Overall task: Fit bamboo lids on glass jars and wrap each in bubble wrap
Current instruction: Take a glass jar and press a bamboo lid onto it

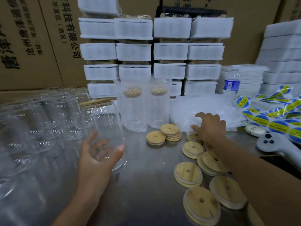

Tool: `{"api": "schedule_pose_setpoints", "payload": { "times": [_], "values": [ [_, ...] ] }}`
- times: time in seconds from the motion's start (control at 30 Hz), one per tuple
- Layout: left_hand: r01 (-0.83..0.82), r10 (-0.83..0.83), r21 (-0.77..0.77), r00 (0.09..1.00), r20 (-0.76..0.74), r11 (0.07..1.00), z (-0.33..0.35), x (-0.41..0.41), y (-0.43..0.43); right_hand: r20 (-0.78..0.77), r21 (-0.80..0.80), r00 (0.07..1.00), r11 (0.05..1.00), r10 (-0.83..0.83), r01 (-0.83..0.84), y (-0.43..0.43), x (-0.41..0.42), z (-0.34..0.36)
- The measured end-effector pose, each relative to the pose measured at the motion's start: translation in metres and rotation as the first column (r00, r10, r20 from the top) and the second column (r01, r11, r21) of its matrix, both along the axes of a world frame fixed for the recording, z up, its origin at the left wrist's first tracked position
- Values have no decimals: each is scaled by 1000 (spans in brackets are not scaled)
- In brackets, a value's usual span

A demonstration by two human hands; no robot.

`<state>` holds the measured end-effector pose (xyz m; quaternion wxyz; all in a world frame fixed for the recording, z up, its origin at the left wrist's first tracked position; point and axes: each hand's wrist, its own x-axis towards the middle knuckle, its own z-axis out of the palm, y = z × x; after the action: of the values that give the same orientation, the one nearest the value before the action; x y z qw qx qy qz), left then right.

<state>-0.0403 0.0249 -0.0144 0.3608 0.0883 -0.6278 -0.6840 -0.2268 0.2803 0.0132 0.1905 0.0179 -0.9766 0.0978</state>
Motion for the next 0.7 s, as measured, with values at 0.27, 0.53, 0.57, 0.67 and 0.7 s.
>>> {"api": "schedule_pose_setpoints", "payload": {
  "times": [0.27, 0.53, 0.57, 0.67, 0.7],
  "values": [
    [-17, 17, -22, 1000, -8, 1000, 1, 2, -2, -95, -91, 995, 995, 43, -52, 3, 0, 6],
    [-29, 29, -31, 1000, 1, 999, -2, 3, -4, -133, -173, 987, 978, 93, -115, 8, 1, 11],
    [-32, 32, -32, 999, 1, 999, -3, 3, -4, -114, -163, 989, 980, 93, -111, 7, 1, 11],
    [-33, 33, -35, 999, -5, 999, -4, 2, -7, -78, -169, 995, 983, 61, -74, 4, -4, 11],
    [-37, 36, -36, 999, -9, 999, -4, 1, -8, -80, -164, 996, 984, 51, -64, 1, -6, 11]
  ]
}}
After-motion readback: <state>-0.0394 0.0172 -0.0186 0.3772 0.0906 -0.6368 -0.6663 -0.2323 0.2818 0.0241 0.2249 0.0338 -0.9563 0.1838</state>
